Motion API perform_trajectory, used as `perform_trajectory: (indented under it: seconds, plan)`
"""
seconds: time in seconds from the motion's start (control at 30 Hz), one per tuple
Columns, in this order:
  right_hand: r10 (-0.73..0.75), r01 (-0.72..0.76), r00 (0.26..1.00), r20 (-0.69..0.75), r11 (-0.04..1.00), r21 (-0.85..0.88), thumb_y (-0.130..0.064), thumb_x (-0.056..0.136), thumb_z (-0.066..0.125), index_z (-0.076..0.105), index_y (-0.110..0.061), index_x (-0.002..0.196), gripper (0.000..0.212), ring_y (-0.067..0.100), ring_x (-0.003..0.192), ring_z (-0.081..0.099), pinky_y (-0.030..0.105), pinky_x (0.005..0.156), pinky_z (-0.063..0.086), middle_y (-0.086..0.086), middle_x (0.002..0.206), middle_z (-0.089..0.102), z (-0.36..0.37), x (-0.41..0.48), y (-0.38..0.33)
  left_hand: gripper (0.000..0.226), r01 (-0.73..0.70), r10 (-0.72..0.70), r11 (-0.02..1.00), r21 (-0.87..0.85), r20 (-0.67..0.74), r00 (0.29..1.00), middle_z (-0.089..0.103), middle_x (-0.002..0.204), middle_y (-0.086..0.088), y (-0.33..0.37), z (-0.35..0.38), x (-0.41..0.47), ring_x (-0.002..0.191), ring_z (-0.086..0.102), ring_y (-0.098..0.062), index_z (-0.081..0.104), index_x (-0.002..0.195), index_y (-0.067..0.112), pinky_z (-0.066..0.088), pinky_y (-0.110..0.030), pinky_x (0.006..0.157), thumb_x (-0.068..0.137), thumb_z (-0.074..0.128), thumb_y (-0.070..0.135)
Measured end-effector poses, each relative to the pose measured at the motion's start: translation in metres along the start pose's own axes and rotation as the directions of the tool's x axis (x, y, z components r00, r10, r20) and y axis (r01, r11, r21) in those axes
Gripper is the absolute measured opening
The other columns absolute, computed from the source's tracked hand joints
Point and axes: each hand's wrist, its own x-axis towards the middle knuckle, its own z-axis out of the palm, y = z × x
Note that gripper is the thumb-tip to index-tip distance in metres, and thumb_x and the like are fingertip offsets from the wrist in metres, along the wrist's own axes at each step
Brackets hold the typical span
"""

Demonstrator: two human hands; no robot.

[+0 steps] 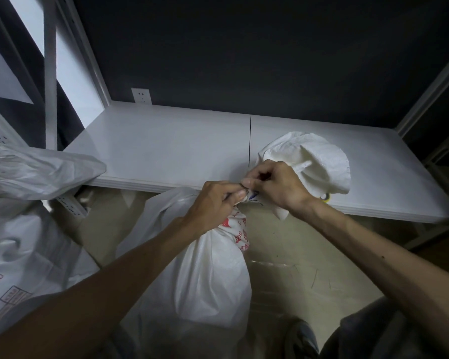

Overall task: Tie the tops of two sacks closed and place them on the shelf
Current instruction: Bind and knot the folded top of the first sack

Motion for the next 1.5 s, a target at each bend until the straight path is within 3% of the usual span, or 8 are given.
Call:
perform_trajectory:
  seconds: [0.27,0.4,0.57,0.8,1.03,1.17,1.4,1.5]
  plan:
    - [-0.085,0.115,0.974,0.212,0.984,-0.133,-0.013,0.081,0.077,0.073,-0.009,0.08,0.006,0.003,0.067,0.064,0.017,0.069,0.052,-0.001,0.073,0.071,-0.023,0.011,-0.008,0.019,0.108,-0.111,0.99,-0.092,-0.029,0.993,0.076,0.094,-0.01,0.004,0.0,0.001,0.087,0.07,-0.02,0.076,0.108,0.013,0.057,-0.038,0.079,0.095,0.063,0.014]
    - [-0.11,0.153,0.967,0.232,0.972,-0.176,-0.009,0.082,0.076,0.071,-0.004,0.082,0.007,0.013,0.054,0.058,0.019,0.055,0.049,-0.002,0.062,0.065,-0.026,0.01,-0.005,0.024,0.107,-0.11,0.989,-0.1,-0.03,0.993,0.077,0.099,-0.006,0.005,0.001,0.001,0.087,0.07,-0.012,0.073,0.116,0.014,0.057,-0.034,0.079,0.095,0.063,0.012]
    - [-0.192,0.247,0.95,0.246,0.944,-0.219,-0.005,0.086,0.07,0.072,-0.004,0.084,0.003,0.0,0.068,0.057,0.012,0.065,0.043,-0.009,0.076,0.063,-0.023,0.01,-0.002,0.02,0.123,-0.125,0.987,-0.104,-0.004,0.992,0.077,0.098,-0.006,0.005,0.001,0.003,0.084,0.068,-0.006,0.076,0.111,0.013,0.056,-0.027,0.077,0.095,0.063,0.014]
    - [-0.123,0.176,0.966,0.226,0.957,-0.23,-0.004,0.089,0.064,0.067,-0.024,0.068,0.029,-0.007,0.059,0.059,0.014,0.064,0.048,-0.017,0.057,0.064,-0.01,0.012,-0.005,0.017,0.159,-0.152,0.982,-0.103,0.067,0.986,0.076,0.091,-0.009,-0.001,0.001,0.005,0.088,0.07,-0.023,0.077,0.101,0.014,0.056,-0.044,0.081,0.092,0.063,0.014]
    - [-0.022,0.037,0.98,0.197,0.997,-0.072,0.001,0.089,0.062,0.066,-0.023,0.064,0.034,-0.003,0.051,0.056,0.016,0.061,0.046,-0.014,0.052,0.062,-0.013,0.015,-0.002,0.019,0.207,-0.185,0.965,-0.158,0.144,0.972,0.076,0.098,0.002,-0.001,-0.001,0.002,0.094,0.071,-0.014,0.076,0.108,0.019,0.057,-0.043,0.087,0.096,0.062,0.025]
    - [0.008,0.004,0.987,0.161,0.997,-0.073,0.003,0.087,0.061,0.066,-0.021,0.065,0.034,-0.008,0.052,0.056,0.005,0.057,0.04,-0.02,0.05,0.06,-0.008,0.011,-0.001,0.04,0.181,-0.16,0.976,-0.123,0.164,0.973,0.072,0.087,-0.012,-0.005,-0.001,-0.002,0.086,0.069,-0.03,0.073,0.096,0.015,0.056,-0.05,0.077,0.092,0.052,0.049]
    - [0.02,-0.014,0.99,0.141,0.999,-0.042,-0.003,0.088,0.063,0.066,-0.019,0.062,0.031,-0.005,0.052,0.052,0.009,0.056,0.041,-0.017,0.05,0.058,-0.003,0.007,0.001,0.033,0.101,-0.096,0.991,-0.093,0.063,0.993,0.072,0.078,-0.002,0.0,0.007,-0.004,0.073,0.068,-0.014,0.072,0.093,0.012,0.055,-0.039,0.066,0.092,0.059,0.042]
    - [0.025,-0.018,0.991,0.129,0.998,-0.054,0.002,0.086,0.061,0.066,-0.018,0.063,0.031,-0.005,0.052,0.053,0.008,0.056,0.04,-0.018,0.05,0.058,-0.001,0.006,0.001,0.042,0.113,-0.11,0.99,-0.082,0.042,0.993,0.059,0.062,-0.014,0.001,0.007,-0.002,0.054,0.05,-0.017,0.066,0.078,0.008,0.042,-0.039,0.051,0.091,0.057,0.046]
